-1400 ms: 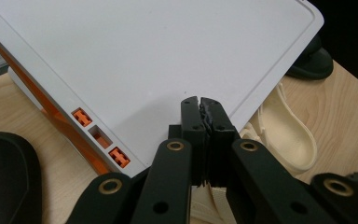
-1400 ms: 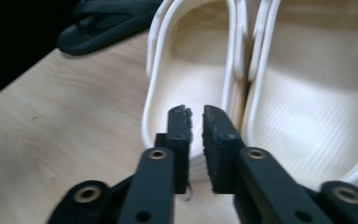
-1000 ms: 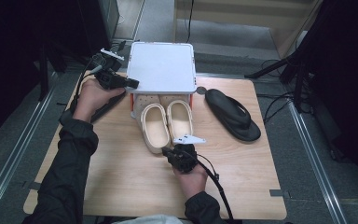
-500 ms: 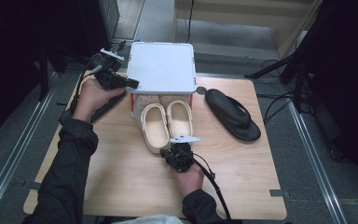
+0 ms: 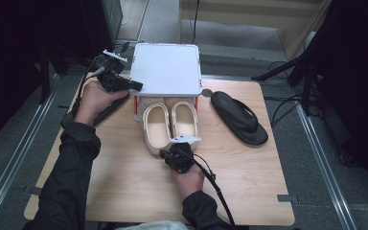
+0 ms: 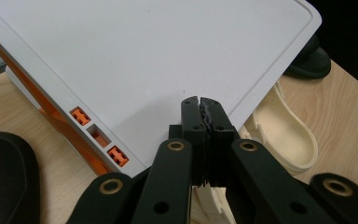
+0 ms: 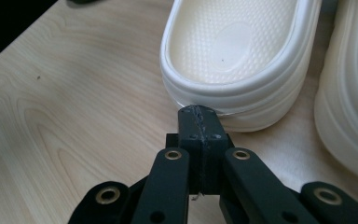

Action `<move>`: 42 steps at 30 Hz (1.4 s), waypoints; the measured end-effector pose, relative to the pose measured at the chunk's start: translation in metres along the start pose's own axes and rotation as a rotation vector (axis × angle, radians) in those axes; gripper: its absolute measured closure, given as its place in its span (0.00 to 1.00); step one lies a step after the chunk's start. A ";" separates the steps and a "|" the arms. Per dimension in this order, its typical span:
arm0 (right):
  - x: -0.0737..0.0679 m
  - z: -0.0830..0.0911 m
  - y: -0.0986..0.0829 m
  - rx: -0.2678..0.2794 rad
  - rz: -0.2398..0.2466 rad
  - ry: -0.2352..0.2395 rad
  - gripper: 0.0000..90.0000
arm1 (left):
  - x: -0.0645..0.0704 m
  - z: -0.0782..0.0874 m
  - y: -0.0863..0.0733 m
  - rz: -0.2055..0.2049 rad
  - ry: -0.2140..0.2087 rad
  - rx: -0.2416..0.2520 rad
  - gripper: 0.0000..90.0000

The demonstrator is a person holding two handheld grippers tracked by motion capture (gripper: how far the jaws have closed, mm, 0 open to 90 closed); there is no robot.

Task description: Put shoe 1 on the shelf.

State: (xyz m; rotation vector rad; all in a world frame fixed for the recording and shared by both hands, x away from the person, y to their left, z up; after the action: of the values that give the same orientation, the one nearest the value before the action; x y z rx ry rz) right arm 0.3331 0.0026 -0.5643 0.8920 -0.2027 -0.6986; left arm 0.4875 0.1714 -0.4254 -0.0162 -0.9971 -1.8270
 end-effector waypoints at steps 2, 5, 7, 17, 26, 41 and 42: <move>0.001 -0.001 0.005 0.008 0.007 -0.001 1.00 | 0.000 0.000 0.000 0.000 -0.001 0.000 0.99; 0.002 -0.002 0.012 0.014 0.006 -0.006 1.00 | 0.000 0.000 0.000 0.004 -0.002 -0.001 0.99; 0.003 -0.003 0.014 0.014 0.005 -0.007 1.00 | 0.000 0.000 0.000 0.005 -0.003 -0.001 0.99; 0.010 -0.019 0.029 0.012 -0.003 -0.025 1.00 | -0.001 0.000 0.000 0.010 -0.004 -0.001 0.99; 0.018 -0.034 0.039 0.018 -0.017 -0.034 1.00 | -0.001 0.000 0.000 0.012 -0.005 -0.002 0.99; 0.034 -0.063 0.075 0.031 -0.042 -0.067 1.00 | -0.001 0.001 0.000 0.017 -0.013 -0.006 0.99; 0.035 -0.065 0.078 0.030 -0.035 -0.068 1.00 | -0.001 0.001 0.000 0.017 -0.013 -0.006 0.99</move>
State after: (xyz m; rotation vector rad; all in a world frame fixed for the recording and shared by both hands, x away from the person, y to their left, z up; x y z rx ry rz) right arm 0.4256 0.0553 -0.5494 0.9030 -0.2596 -0.7612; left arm 0.4876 0.1724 -0.4254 -0.0402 -0.9980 -1.8167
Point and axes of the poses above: each handheld gripper's, and its own axes: z roughly backward along the jaws, y roughly out of its top, x roughly to its right, the point moved 7 cm from there along -z, roughly forward along the jaws, and after that the axes turned 15 degrees about z, right-handed, at the moved point
